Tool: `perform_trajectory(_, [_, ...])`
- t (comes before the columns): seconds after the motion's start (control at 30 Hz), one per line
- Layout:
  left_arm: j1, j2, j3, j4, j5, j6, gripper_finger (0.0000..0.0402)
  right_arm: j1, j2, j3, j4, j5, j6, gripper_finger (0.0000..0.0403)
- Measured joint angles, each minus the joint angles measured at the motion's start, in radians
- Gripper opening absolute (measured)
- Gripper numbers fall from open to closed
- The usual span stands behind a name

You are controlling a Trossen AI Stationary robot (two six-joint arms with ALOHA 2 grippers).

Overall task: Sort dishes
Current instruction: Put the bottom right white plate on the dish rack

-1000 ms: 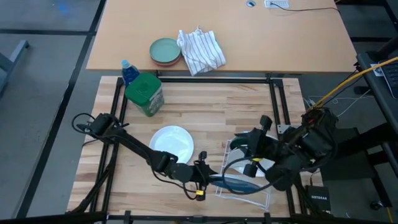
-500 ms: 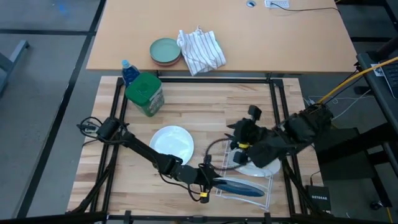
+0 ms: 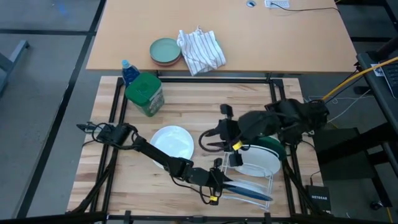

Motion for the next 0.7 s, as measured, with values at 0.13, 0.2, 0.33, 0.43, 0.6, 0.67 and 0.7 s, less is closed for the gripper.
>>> perform_trajectory(0.13, [0.0, 0.001, 0.007, -0.019, -0.003, -0.001, 0.0027, -0.045, -0.008, -0.095, 0.089, -0.11, -0.064, 0.0127])
perform_trajectory(0.2, [0.0, 0.002, 0.006, -0.035, -0.003, -0.002, 0.0027, -0.068, -0.008, -0.143, 0.097, -0.177, -0.08, 0.0127])
perform_trajectory(0.33, [0.0, 0.002, 0.006, -0.05, -0.003, -0.011, 0.0027, -0.109, -0.043, -0.235, 0.069, -0.216, -0.044, 0.0127])
perform_trajectory(0.43, [0.0, 0.002, 0.006, -0.061, -0.003, -0.015, 0.0027, -0.13, -0.104, -0.322, 0.078, -0.216, -0.016, 0.0127])
perform_trajectory(0.6, [0.001, 0.002, 0.005, -0.083, -0.003, 0.004, 0.0027, -0.126, -0.274, -0.517, 0.129, -0.168, 0.022, 0.0127])
perform_trajectory(0.67, [0.002, 0.002, 0.005, -0.104, -0.003, 0.004, 0.0027, -0.125, -0.366, -0.63, 0.198, -0.155, 0.058, 0.0127])
perform_trajectory(0.7, [0.002, 0.002, 0.005, -0.118, -0.003, 0.004, 0.0027, -0.126, -0.412, -0.693, 0.24, -0.152, 0.079, 0.0127])
